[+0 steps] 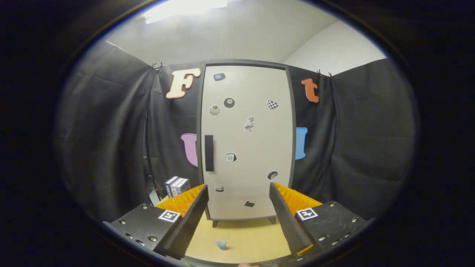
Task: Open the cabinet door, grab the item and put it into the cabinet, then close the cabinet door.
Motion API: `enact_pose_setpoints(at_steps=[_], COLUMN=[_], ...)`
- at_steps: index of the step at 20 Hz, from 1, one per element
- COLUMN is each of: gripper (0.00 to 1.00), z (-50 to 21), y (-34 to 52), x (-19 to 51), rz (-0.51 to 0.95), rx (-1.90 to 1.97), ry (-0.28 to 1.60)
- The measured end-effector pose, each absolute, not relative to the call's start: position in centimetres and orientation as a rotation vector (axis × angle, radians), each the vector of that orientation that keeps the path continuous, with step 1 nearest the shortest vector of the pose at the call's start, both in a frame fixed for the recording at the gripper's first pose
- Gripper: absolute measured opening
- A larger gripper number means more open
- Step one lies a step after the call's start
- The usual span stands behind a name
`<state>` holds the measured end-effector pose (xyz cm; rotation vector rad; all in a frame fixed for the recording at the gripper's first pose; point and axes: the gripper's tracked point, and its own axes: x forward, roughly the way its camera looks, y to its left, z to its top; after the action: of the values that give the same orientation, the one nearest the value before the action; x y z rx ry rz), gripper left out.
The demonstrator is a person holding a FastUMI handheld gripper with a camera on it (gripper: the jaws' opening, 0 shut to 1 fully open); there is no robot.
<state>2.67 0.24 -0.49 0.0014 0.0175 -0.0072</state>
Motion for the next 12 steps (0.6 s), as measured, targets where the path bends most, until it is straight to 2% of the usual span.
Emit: enact_pose_setpoints(at_steps=[6, 12], gripper=[0.98, 0.98], z=[-0.8, -1.1], y=[1.6, 5.8], x=[5.8, 12.6], rz=[0.028, 0.105], rx=[-0.007, 0.006], ry=[0.019, -0.006])
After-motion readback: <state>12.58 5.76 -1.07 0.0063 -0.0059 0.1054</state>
